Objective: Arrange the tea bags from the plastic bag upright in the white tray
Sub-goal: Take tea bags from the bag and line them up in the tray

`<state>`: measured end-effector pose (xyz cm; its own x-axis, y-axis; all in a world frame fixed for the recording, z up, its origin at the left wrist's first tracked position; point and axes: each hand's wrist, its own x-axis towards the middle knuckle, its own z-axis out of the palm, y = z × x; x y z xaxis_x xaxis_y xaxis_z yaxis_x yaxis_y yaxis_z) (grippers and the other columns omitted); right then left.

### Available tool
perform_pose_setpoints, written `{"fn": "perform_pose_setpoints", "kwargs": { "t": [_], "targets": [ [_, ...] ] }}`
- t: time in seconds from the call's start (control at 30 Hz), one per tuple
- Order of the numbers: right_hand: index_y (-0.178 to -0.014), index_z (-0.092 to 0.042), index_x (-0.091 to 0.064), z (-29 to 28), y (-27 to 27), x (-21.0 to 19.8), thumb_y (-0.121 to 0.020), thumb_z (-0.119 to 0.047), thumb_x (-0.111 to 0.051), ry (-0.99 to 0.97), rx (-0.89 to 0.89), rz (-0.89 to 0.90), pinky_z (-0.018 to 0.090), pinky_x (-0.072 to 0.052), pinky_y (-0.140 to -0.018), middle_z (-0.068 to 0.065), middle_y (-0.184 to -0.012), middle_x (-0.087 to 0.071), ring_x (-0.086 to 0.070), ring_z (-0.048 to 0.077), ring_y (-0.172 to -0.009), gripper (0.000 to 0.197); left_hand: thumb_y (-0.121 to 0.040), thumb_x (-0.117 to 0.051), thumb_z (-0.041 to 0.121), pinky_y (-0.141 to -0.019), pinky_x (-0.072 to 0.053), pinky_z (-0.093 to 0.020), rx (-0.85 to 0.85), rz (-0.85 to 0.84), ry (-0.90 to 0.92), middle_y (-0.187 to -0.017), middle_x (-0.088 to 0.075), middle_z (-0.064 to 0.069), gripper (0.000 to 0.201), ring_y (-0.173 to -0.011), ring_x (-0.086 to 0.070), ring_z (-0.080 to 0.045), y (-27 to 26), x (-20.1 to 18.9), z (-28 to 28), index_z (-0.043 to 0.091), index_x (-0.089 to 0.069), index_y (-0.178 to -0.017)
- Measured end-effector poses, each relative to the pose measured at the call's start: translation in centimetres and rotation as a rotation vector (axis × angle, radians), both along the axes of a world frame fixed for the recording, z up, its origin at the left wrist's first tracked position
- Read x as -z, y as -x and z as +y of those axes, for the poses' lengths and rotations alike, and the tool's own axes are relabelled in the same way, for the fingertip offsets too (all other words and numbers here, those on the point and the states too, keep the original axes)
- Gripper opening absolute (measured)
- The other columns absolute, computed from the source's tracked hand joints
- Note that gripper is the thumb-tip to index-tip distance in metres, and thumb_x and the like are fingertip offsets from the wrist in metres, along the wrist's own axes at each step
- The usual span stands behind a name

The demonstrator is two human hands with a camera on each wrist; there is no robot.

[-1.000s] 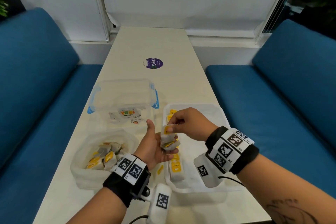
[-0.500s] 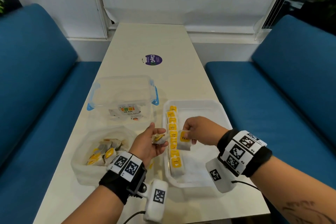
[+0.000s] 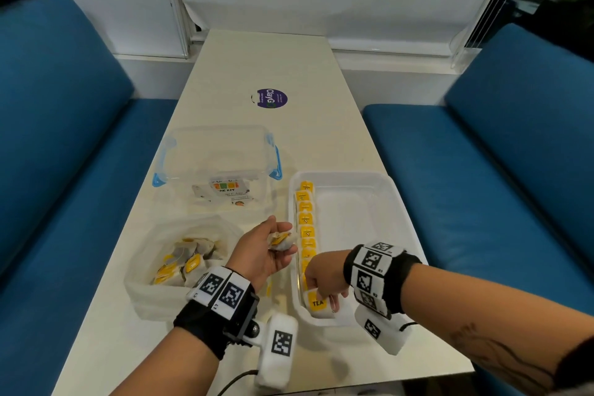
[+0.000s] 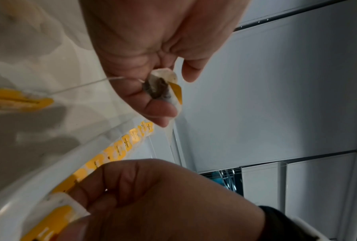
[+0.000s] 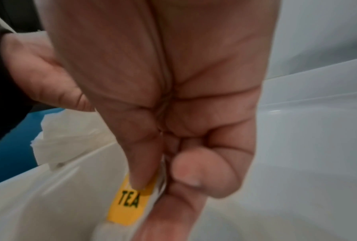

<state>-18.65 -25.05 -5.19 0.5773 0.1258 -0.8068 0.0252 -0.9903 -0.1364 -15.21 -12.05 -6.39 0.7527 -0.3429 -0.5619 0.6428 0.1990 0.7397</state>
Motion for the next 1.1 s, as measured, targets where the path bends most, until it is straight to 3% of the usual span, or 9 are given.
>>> {"fn": "perform_pose_setpoints", "kwargs": {
  "t": [0.1, 0.33, 0.47, 0.57, 0.6, 0.7, 0.9, 1.0, 1.1],
  "targets": [
    [-0.080, -0.019, -0.053, 0.0, 0.0, 0.8, -0.087, -0.012, -0.060, 0.027, 0.027, -0.074, 0.020, -0.048, -0.059, 0.012, -0.105, -0.070, -0.069, 0.024, -0.096, 0.012, -0.099, -0.037, 0.032, -0.043, -0.046, -0.017, -0.008, 0.002, 0.009, -0.073, -0.053, -0.009, 0.033, -0.061, -0.057, -0.017, 0.1, 0.1, 0.2, 0.011, -0.059, -0.086],
    [-0.088, -0.011, -0.055, 0.1, -0.4, 1.3, -0.089, -0.009, -0.058, 0.005, 0.142, -0.060, 0.018, -0.045, -0.046, 0.011, -0.099, -0.070, -0.070, 0.023, -0.090, 0.004, -0.098, -0.039, 0.028, -0.042, -0.046, -0.017, -0.009, -0.003, 0.013, -0.073, -0.054, -0.010, 0.031, -0.060, -0.058, -0.018, 0.3, 0.3, 0.3, 0.009, -0.060, -0.086],
    [-0.078, -0.003, -0.052, 0.4, -0.8, 0.8, -0.094, -0.017, -0.054, 0.064, 0.126, 0.053, 0.021, -0.043, -0.045, 0.018, -0.110, -0.069, -0.061, 0.014, -0.051, 0.021, -0.098, -0.040, 0.027, -0.043, -0.046, -0.017, -0.002, 0.000, 0.024, -0.074, -0.053, -0.010, 0.029, -0.059, -0.058, -0.017, 0.2, 0.3, 0.1, 0.009, -0.060, -0.087],
    [-0.097, 0.000, -0.054, -0.2, -1.3, -0.2, -0.092, -0.016, -0.057, 0.048, 0.212, 0.003, 0.024, -0.044, -0.048, 0.018, -0.106, -0.069, -0.065, 0.023, -0.063, 0.017, -0.098, -0.041, 0.025, -0.044, -0.047, -0.017, 0.011, -0.004, 0.024, -0.074, -0.056, -0.010, 0.027, -0.055, -0.060, -0.015, 0.2, 0.1, 0.0, 0.010, -0.060, -0.087],
    [-0.101, 0.001, -0.055, -0.5, -1.5, -0.5, -0.093, -0.015, -0.056, 0.023, 0.279, -0.002, 0.025, -0.045, -0.048, 0.018, -0.099, -0.069, -0.065, 0.024, -0.062, 0.018, -0.097, -0.041, 0.022, -0.044, -0.047, -0.017, 0.017, -0.005, 0.029, -0.074, -0.055, -0.010, 0.024, -0.054, -0.061, -0.015, 0.2, 0.0, -0.1, 0.010, -0.060, -0.088],
    [-0.084, -0.005, -0.051, -2.2, -2.0, -2.1, -0.093, -0.013, -0.054, -0.126, 0.470, -0.104, 0.021, -0.043, -0.039, 0.009, -0.072, -0.063, -0.058, 0.014, -0.045, 0.012, -0.096, -0.039, 0.010, -0.045, -0.048, -0.018, 0.043, -0.027, 0.041, -0.076, -0.053, -0.010, 0.018, -0.060, -0.060, -0.018, 0.2, -0.3, -0.2, 0.010, -0.057, -0.096],
    [-0.081, -0.012, -0.051, -4.5, -1.3, -4.9, -0.090, -0.010, -0.056, -0.547, 0.824, -0.423, 0.020, -0.037, -0.038, 0.006, -0.070, -0.066, -0.061, 0.014, -0.052, 0.010, -0.093, -0.041, -0.005, -0.055, -0.057, -0.026, 0.020, -0.069, 0.088, -0.092, -0.062, -0.012, 0.032, -0.076, -0.064, -0.026, 0.0, -1.4, -0.9, 0.015, -0.046, -0.118],
    [-0.080, -0.012, -0.052, -4.3, -0.7, -4.8, -0.090, -0.007, -0.055, -0.676, 0.866, -0.450, 0.021, -0.036, -0.039, 0.009, -0.072, -0.064, -0.059, 0.016, -0.053, 0.011, -0.091, -0.044, -0.008, -0.065, -0.058, -0.031, -0.003, -0.075, 0.142, -0.099, -0.061, -0.015, 0.041, -0.081, -0.065, -0.029, -0.1, -1.8, -1.4, 0.015, -0.041, -0.124],
    [-0.082, -0.012, -0.053, -3.8, -0.3, -4.3, -0.089, -0.011, -0.058, -0.727, 0.832, -0.465, 0.021, -0.036, -0.038, 0.009, -0.073, -0.063, -0.059, 0.017, -0.054, 0.009, -0.091, -0.044, -0.010, -0.065, -0.058, -0.030, 0.005, -0.090, 0.163, -0.101, -0.062, -0.016, 0.041, -0.082, -0.065, -0.027, 0.0, -2.0, -1.9, 0.014, -0.041, -0.125]
  ]
}}
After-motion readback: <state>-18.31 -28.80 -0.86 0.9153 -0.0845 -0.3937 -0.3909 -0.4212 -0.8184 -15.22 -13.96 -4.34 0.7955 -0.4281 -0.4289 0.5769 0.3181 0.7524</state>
